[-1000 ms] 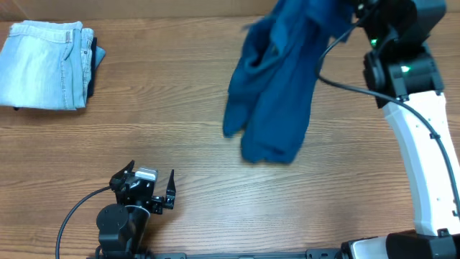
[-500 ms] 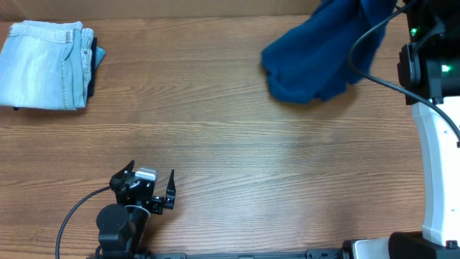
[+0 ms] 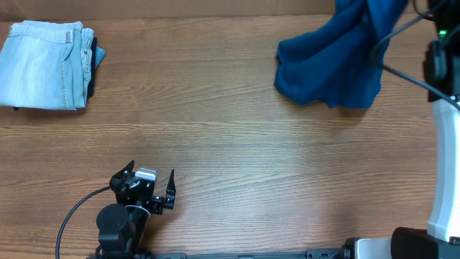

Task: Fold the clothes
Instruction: 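Lower the teal shirt onto the table center with the right gripper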

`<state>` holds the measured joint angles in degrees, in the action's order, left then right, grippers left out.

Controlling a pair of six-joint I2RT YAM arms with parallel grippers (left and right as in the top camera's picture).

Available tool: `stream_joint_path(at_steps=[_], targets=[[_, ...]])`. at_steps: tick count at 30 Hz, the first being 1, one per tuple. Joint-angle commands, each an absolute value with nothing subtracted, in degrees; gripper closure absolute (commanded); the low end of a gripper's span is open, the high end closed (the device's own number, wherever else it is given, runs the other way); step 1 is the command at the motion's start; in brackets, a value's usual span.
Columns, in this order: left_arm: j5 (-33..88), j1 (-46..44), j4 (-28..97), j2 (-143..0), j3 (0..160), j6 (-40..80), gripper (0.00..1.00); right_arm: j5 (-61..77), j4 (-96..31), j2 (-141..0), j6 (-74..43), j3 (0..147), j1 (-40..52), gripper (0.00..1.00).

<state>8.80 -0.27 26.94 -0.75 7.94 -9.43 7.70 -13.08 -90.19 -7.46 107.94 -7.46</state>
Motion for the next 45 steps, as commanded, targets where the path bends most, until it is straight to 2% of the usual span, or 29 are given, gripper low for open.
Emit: stream_joint_path(at_steps=[1,7,12,15,19,23,25,28,34,35,37,38,45], targets=[[8.84,0.03,26.72,-0.25,7.62,-10.09,0.00,12.71,-12.08,-89.27,-8.84,112.53,-13.32,0.96],[8.84,0.03,26.72,-0.25,7.62,-10.09,0.00,19.92,-7.05,-89.62,-16.49,113.01,-21.37,0.96],[8.84,0.03,26.72,-0.25,7.62,-10.09,0.00,28.97,-6.74,-91.77,-21.69,112.99,-20.12,0.96],[8.84,0.03,26.72,-0.25,7.62,-10.09,0.00,35.79,-7.70,-94.41,-25.43,112.97,-15.90,0.96],[8.84,0.03,26.72,-0.25,7.62,-10.09,0.00,36.75,-14.76,-97.19,-24.86,112.95,-6.92,0.95],[8.84,0.03,26.72,-0.25,7.62,-10.09,0.00,34.94,-25.02,-99.77,-21.56,112.95,2.68,0.75],[8.84,0.03,26.72,-0.25,7.62,-10.09,0.00,33.58,-29.85,-101.03,-20.01,112.90,7.53,0.73],[8.84,0.03,26.72,-0.25,7.62,-10.09,0.00,32.38,-35.97,-102.56,-17.93,112.88,15.62,0.73],[8.84,0.03,26.72,-0.25,7.62,-10.09,0.00,22.44,-42.59,-102.24,-16.03,112.90,29.50,0.82],[8.84,0.03,26.72,-0.25,7.62,-10.09,0.00,22.04,-43.48,-102.24,-16.03,112.90,30.98,0.76],[8.84,0.03,26.72,-0.25,7.62,-10.09,0.00,21.61,-45.95,-102.24,-16.03,112.88,33.61,0.42],[8.84,0.03,26.72,-0.25,7.62,-10.09,0.00,21.04,-46.92,-102.24,-16.01,112.86,34.37,0.38],[8.84,0.03,26.72,-0.25,7.62,-10.09,0.00,13.50,-51.83,-100.88,-13.10,112.90,35.70,0.38]])
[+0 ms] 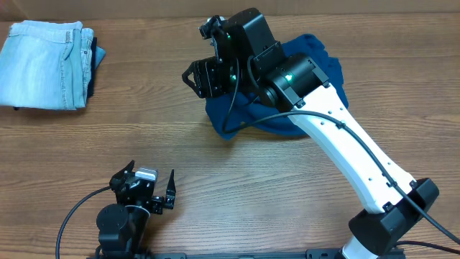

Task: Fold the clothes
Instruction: 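Lower the teal shirt onto the table center with the right gripper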

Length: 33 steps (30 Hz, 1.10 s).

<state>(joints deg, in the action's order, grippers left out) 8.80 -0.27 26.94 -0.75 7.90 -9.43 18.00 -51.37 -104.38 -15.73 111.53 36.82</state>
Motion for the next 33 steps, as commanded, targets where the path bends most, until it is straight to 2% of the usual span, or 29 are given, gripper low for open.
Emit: stream_joint_path(at_steps=[1,6,8,9,10,15,23,28,33], targets=[[8.84,0.03,26.72,-0.25,7.62,-10.09,0.00,13.52,-52.07,-100.38,-12.56,112.90,35.31,0.38],[8.84,0.03,26.72,-0.25,7.62,-10.09,0.00,13.74,-55.70,-97.67,-11.92,112.90,34.37,0.39],[8.84,0.03,26.72,-0.25,7.62,-10.09,0.00,14.96,-58.15,-97.10,-11.92,112.90,34.79,0.29],[8.84,0.03,26.72,-0.25,7.62,-10.09,0.00,15.62,-59.96,-97.06,-11.92,112.90,35.11,0.16],[8.84,0.03,26.72,-0.25,7.62,-10.09,0.00,15.97,-61.32,-97.06,-11.92,112.90,35.42,0.14],[8.84,0.03,26.72,-0.25,7.62,-10.09,0.00,14.22,-66.37,-97.12,-11.92,112.88,35.94,0.18],[8.97,0.03,26.70,-0.25,7.62,-10.09,0.00,10.96,-66.57,-97.14,-11.94,112.88,32.14,0.14],[13.15,0.01,25.06,-0.25,7.62,-9.21,0.00,10.94,-65.82,-97.14,-11.99,112.88,29.89,0.14],[21.10,-0.01,21.21,-0.25,7.68,2.72,0.00,10.94,-66.02,-97.14,-12.16,112.88,27.66,0.13]])
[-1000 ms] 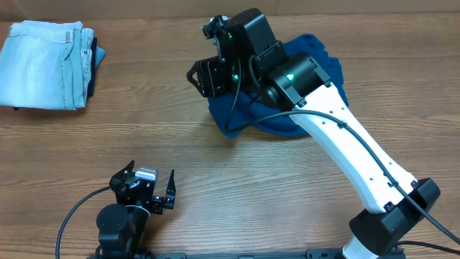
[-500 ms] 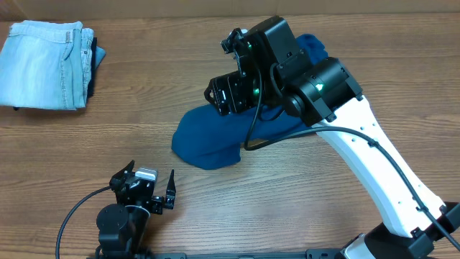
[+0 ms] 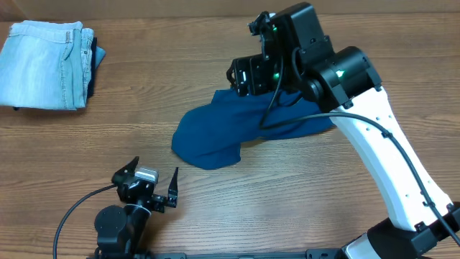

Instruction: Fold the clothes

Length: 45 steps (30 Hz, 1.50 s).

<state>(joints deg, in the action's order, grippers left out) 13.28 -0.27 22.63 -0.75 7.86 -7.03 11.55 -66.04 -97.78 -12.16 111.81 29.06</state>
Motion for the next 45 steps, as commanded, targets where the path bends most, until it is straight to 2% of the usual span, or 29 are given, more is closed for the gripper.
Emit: stream_joint_path(at_steps=[1,9,15,21,27,30,34,38,45], targets=[[23.70,-0.03,21.37,-0.25,7.94,5.56,0.00,10.94,-66.00,-97.14,-12.16,112.88,27.16,0.13],[31.18,-0.03,22.41,-3.70,10.44,20.14,0.00,10.96,-65.69,-97.14,-12.19,112.88,25.36,0.12],[24.84,-0.01,22.20,-12.62,16.91,14.66,0.00,10.96,-65.69,-97.14,-12.16,112.88,25.36,0.12],[19.29,-0.03,23.07,-29.30,32.84,13.23,0.00,10.94,-65.93,-97.14,-12.19,112.88,25.36,0.11],[20.82,-0.05,36.40,-53.25,57.87,13.23,0.00,10.96,-66.83,-97.14,-17.37,112.88,24.14,0.03],[25.10,-0.05,42.02,-62.92,67.81,13.26,0.00,10.94,-68.82,-97.21,-19.86,112.84,20.80,0.02],[31.24,-0.01,40.12,-72.49,74.13,18.02,0.00,11.00,-71.66,-98.21,-21.32,112.81,12.29,0.02],[31.07,-1.65,39.66,-78.48,76.23,19.57,0.00,11.20,-72.86,-99.90,-22.61,111.07,4.08,0.03],[17.34,-13.89,44.07,-84.20,76.79,17.04,0.00,11.77,-73.41,-104.31,-22.24,104.27,-2.00,0.03]])
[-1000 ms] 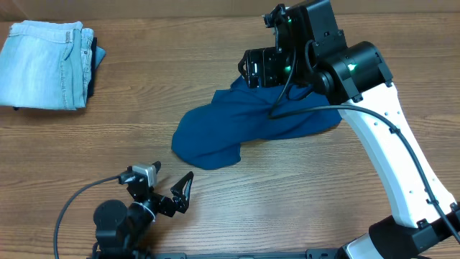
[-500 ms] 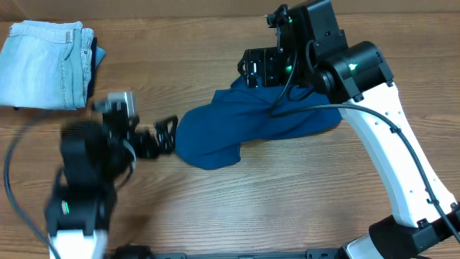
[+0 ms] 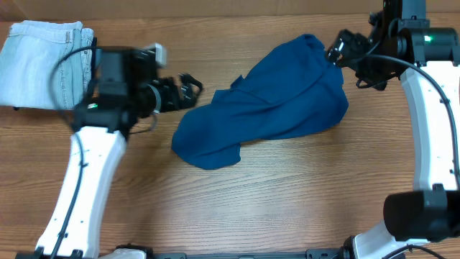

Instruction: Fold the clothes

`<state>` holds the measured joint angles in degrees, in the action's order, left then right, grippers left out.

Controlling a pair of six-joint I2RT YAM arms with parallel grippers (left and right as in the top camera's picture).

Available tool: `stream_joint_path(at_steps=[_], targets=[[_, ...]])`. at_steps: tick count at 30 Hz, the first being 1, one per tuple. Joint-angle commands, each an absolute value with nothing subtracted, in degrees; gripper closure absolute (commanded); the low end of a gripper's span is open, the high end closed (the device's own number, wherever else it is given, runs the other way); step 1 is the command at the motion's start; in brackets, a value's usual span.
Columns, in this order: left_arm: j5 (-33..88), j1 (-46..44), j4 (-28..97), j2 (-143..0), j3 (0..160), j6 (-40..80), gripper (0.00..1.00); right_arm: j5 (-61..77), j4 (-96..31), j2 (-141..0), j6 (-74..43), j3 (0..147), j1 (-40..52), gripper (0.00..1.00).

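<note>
A crumpled dark blue garment [image 3: 266, 108] lies in the middle of the wooden table [image 3: 287, 201], running from lower left to upper right. My left gripper [image 3: 190, 84] hovers just off its upper left edge, open, with nothing between its fingers. My right gripper [image 3: 339, 56] is at the garment's upper right corner, right against the cloth. Whether its fingers pinch the cloth is not visible from above. A folded pair of light blue jeans [image 3: 43, 65] lies at the far left.
The folded jeans rest on a darker folded item [image 3: 97, 57] whose edge shows at their right side. The left arm [image 3: 86, 173] stretches up from the front edge. The right arm [image 3: 438, 144] runs along the right edge.
The left arm has come up from the front edge, and its gripper is now by the garment's left side. The right gripper has moved right, and the cloth's upper part now reaches further right.
First the right gripper held the blue garment bunched up at the far right corner while the left arm rested at the front. Then the garment was at table centre under the right gripper. Later it lay stretched out leftwards. Now both grippers flank it.
</note>
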<state>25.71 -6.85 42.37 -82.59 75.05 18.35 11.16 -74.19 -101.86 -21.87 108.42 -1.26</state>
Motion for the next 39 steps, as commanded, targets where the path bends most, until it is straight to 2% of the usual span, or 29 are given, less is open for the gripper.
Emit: stream_joint_path(at_steps=[1,5,10,11,17,21,23,28,35,39], targets=[[14.92,-16.29,44.45,-84.73,76.79,15.59,0.00,12.75,-72.36,-104.57,-21.71,102.83,-2.00,0.02],[3.36,-24.62,44.27,-86.17,76.79,14.20,0.00,21.91,-64.51,-104.86,-14.96,96.92,-1.26,0.06],[-6.90,-28.62,45.08,-87.68,76.77,17.08,0.01,23.57,-55.77,-104.92,-15.81,88.90,0.82,0.27],[-6.74,-28.42,45.47,-87.92,76.71,18.41,0.00,25.23,-52.82,-104.92,-16.29,86.63,1.34,0.28],[-6.11,-27.88,43.90,-88.07,76.66,18.68,0.00,28.60,-39.11,-105.10,-17.23,79.59,4.34,0.27],[-5.32,-27.88,41.65,-89.30,76.66,18.39,0.00,23.86,-39.09,-106.45,-18.04,78.98,6.22,0.27],[-3.90,-27.88,41.89,-90.28,76.66,18.41,0.00,19.84,-40.34,-106.39,-17.96,79.07,5.91,0.18],[1.58,-27.94,42.41,-92.44,76.66,16.53,0.00,18.90,-43.97,-105.30,-16.10,80.44,0.49,0.16],[1.54,-28.16,41.58,-93.32,76.66,16.23,0.00,21.04,-50.33,-104.90,-15.38,80.31,-11.35,0.09],[1.54,-28.16,40.91,-93.32,76.66,15.35,0.00,20.80,-50.41,-104.99,-12.93,79.40,-13.30,0.04]])
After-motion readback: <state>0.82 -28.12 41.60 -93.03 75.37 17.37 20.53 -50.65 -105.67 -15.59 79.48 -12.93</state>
